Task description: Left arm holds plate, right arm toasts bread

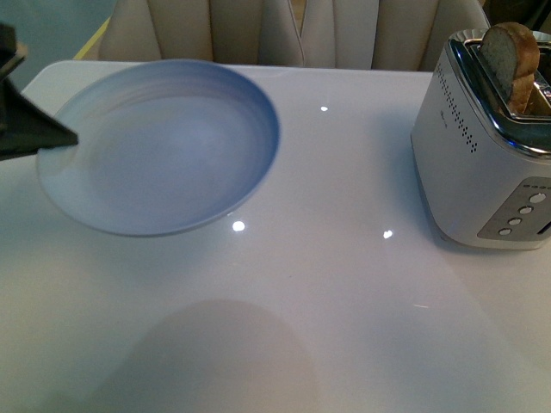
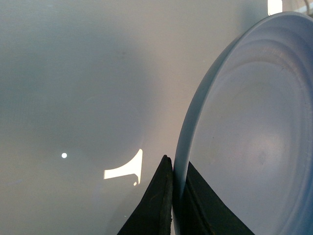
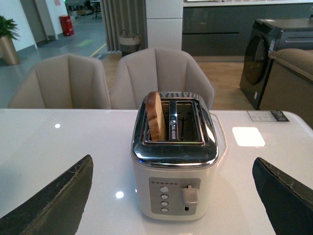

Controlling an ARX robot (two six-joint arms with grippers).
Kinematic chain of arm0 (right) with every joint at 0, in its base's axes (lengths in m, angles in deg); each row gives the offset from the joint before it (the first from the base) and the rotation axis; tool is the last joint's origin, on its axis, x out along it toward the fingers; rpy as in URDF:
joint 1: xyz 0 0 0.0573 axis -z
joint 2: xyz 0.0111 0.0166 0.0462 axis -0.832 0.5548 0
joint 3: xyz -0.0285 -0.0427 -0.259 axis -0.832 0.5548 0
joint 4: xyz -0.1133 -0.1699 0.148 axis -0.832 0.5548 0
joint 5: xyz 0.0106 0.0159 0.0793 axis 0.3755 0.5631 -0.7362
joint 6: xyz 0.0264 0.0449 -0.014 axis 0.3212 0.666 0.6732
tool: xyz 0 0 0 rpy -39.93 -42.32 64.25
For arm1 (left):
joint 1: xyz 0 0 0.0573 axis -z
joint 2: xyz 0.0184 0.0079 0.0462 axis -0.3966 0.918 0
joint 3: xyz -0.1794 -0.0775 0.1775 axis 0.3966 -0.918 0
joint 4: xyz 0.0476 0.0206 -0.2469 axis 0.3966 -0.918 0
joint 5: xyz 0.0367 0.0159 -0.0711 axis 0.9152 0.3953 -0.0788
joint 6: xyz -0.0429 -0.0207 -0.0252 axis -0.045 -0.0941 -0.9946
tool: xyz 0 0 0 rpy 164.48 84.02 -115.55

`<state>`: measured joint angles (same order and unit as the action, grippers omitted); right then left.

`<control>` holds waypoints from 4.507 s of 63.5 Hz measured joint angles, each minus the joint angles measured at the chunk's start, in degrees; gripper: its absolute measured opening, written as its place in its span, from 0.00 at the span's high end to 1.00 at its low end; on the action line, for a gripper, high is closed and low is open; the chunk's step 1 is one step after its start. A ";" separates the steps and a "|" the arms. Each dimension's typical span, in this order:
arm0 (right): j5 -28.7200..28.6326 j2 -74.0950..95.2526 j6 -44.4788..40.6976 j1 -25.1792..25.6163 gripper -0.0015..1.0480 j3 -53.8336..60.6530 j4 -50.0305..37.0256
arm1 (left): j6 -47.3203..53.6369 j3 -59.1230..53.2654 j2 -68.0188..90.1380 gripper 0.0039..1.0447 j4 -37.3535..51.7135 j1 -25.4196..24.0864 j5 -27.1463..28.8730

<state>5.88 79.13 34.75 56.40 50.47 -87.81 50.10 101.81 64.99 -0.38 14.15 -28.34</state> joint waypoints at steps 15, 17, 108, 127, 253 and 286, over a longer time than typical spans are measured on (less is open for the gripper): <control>0.00 0.00 0.00 0.00 0.08 0.00 0.00 | 7.23 0.17 9.79 0.97 4.00 -7.58 -2.08; 0.00 0.00 0.00 0.00 0.08 0.00 0.00 | 7.76 0.44 11.21 0.97 4.63 -8.13 -2.10; 0.00 -0.02 0.00 0.00 0.08 0.00 0.00 | 15.15 24.33 37.53 0.73 3.78 -11.41 -4.28; 0.00 -0.02 0.00 0.00 0.08 0.00 0.00 | 16.04 17.14 30.75 0.13 7.10 -12.96 -5.33; 0.02 -0.02 0.00 0.00 0.08 0.00 0.00 | 5.73 -51.43 -86.09 0.97 23.85 9.11 32.33; 0.00 -0.02 0.00 0.00 0.08 0.00 0.02 | 5.75 -51.43 -96.54 0.97 13.73 9.11 32.28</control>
<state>5.88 79.11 34.75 56.40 50.47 -87.79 55.85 50.38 -31.55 13.34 23.27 3.94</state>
